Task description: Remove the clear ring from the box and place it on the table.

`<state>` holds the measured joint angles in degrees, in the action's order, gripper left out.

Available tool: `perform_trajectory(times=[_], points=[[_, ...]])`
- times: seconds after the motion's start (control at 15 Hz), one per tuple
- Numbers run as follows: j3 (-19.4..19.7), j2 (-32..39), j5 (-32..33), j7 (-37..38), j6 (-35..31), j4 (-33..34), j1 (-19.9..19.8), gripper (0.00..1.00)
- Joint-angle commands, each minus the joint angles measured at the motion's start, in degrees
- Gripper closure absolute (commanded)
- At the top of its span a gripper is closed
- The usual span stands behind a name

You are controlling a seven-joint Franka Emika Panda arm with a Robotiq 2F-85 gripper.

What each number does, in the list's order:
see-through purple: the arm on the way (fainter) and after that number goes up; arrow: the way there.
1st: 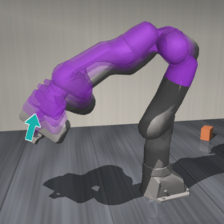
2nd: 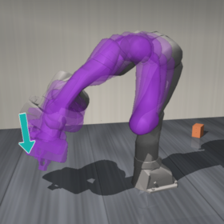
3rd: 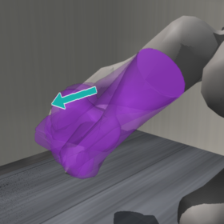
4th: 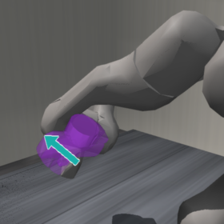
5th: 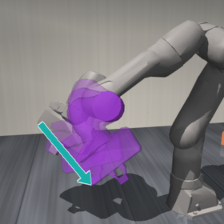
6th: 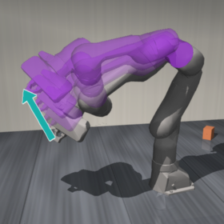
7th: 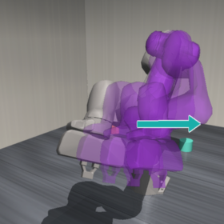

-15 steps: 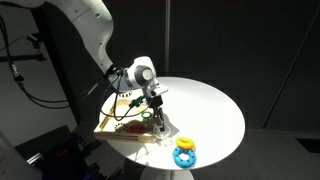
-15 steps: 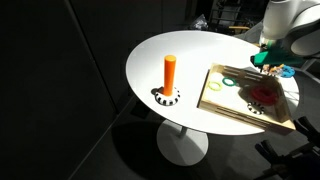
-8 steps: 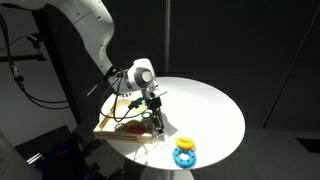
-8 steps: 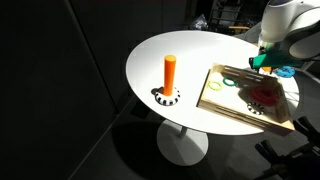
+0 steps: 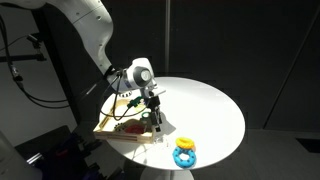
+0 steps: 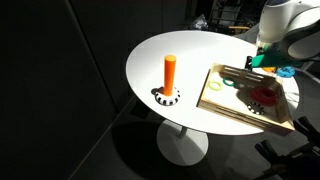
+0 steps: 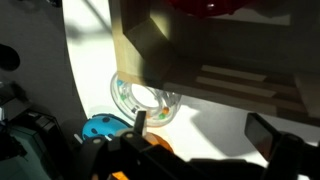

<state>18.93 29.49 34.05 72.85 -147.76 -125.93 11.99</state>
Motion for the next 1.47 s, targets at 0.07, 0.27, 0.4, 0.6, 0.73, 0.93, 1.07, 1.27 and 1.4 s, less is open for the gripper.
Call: perform_trajectory(times=[0.07,0.27,0.4,0.6,0.73,0.93,1.07,1.27,1.4], points=[[-0.31,-4.20,0.82,-0.16,2.36,-0.65,-0.04,0.00],[-1.35,-7.34,0.35,-0.73,3.03,-1.20,-0.58,0.00],[-2.74,-9.43,-0.44,-1.68,3.05,-1.68,-1.35,0.00],[-5.83,-12.32,-3.21,-5.14,2.68,-2.60,-3.16,0.00],[-8.10,-14.20,-6.94,-9.10,2.60,-3.41,-4.50,0.00],[-11.33,-16.78,-14.52,-17.51,3.50,-4.53,-6.63,0.00],[-13.06,-18.18,-19.74,-23.70,5.19,-4.97,-7.79,0.00],[-15.35,-19.81,-28.97,-34.23,9.86,-4.68,-9.57,0.00],[-16.17,-20.93,-34.30,-40.54,14.06,-4.19,-10.33,0.00]])
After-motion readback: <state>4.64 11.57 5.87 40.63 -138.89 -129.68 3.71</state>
